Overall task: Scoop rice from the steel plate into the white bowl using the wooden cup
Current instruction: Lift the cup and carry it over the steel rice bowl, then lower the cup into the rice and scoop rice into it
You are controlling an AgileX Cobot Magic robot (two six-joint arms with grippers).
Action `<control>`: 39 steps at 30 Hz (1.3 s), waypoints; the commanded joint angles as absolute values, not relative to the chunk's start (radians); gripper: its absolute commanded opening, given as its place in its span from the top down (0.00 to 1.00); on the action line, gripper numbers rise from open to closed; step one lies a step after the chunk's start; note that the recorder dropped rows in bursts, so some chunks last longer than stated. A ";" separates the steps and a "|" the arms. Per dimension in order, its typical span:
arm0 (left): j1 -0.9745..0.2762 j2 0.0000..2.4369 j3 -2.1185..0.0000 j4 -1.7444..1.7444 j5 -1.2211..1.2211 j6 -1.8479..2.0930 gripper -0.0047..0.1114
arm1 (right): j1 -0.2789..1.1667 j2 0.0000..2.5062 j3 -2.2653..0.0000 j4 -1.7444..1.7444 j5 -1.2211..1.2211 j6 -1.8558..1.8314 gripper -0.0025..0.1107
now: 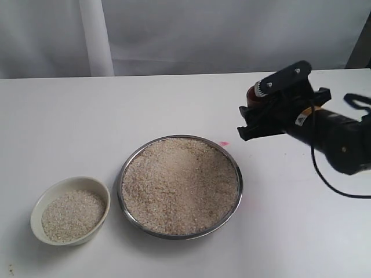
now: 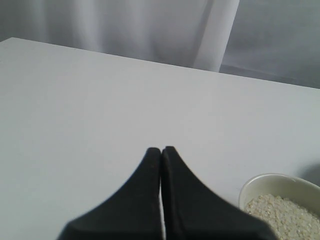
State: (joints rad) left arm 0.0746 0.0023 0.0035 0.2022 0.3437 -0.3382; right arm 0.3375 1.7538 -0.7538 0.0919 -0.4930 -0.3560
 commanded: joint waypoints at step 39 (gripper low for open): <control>0.070 0.000 0.000 0.196 0.337 -0.340 0.96 | 0.829 2.021 -1.503 -0.803 1.022 -0.697 0.98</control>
State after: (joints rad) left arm 0.0746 0.0023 0.0035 0.2022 0.3437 -0.3382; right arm 0.8277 1.9944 -1.4915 -0.7466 0.9812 -0.6991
